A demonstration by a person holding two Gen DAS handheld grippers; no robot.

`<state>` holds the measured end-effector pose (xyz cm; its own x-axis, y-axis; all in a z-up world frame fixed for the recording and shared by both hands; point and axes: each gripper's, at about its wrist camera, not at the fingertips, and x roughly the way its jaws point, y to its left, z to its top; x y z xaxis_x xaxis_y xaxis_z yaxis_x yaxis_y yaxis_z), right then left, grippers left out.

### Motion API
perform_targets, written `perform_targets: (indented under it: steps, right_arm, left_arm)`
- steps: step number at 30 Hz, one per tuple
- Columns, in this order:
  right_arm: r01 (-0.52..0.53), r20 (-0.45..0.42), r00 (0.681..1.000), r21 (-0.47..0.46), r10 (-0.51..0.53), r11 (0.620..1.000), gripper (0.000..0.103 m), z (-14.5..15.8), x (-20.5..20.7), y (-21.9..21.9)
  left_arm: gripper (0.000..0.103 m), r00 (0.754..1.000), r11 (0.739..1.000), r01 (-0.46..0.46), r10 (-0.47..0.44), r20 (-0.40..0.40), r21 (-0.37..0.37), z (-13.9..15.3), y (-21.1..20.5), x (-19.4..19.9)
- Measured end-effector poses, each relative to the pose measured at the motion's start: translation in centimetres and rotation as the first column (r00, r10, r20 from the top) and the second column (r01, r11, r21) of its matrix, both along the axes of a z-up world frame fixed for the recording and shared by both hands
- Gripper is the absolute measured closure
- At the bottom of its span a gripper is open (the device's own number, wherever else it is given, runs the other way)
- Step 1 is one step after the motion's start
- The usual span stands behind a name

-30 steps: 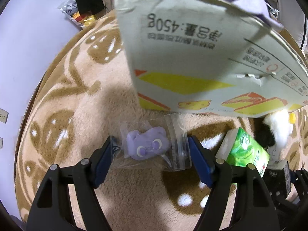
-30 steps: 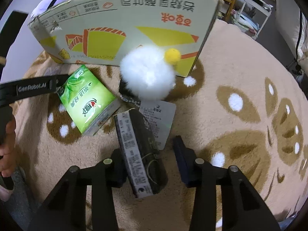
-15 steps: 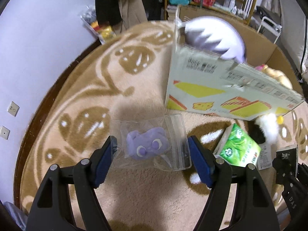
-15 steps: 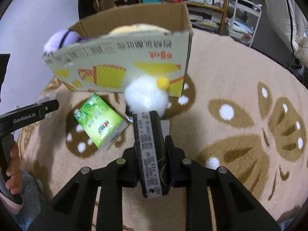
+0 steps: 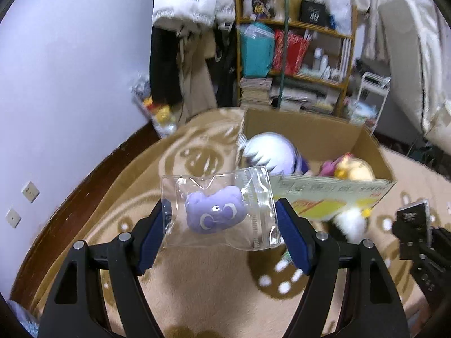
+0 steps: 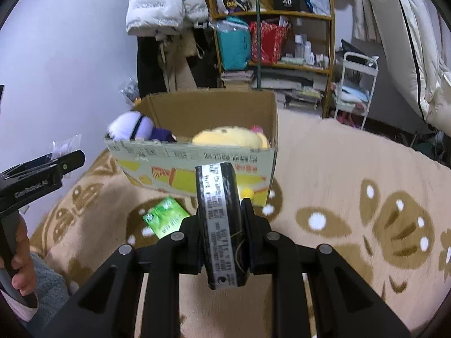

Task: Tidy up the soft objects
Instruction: 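Lift the bagged plush over the box with the left gripper while the right carries the black pack over it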

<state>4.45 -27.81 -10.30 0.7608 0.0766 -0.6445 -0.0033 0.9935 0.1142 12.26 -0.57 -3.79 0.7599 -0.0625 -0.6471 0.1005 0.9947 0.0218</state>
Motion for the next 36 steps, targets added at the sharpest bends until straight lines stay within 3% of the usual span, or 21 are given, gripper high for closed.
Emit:
perform_targets:
  steps: [4,15,21,27,36]
  right_arm:
    - [-0.004,0.041,0.999,0.008,0.003,1.0,0.08,1.4,0.3,-0.1]
    - [-0.008,0.119,0.993,0.028,0.005,1.0,0.08,4.1,2.2,-1.2]
    - [-0.028,0.122,0.992,0.101,0.016,0.994,0.08,4.4,4.6,-2.4]
    - [-0.058,0.117,0.992,0.067,0.05,0.996,0.08,4.8,6.9,-2.4]
    - [-0.098,0.074,0.993,0.037,0.095,0.995,0.08,3.5,10.0,-2.5]
  left_arm:
    - [0.028,0.997,0.999,0.035,-0.036,0.064,0.006,1.7,-0.6,-0.7]
    - [0.028,0.986,0.995,0.098,-0.098,0.136,0.007,4.4,-2.6,1.0]
    - [0.028,0.982,0.993,0.116,-0.119,0.144,0.029,4.9,-4.1,3.2]
    - [0.028,0.976,0.989,0.14,-0.147,0.162,0.055,5.5,-5.9,5.7]
    - [0.027,0.981,0.985,0.168,-0.172,0.093,0.048,3.7,-7.1,6.9]
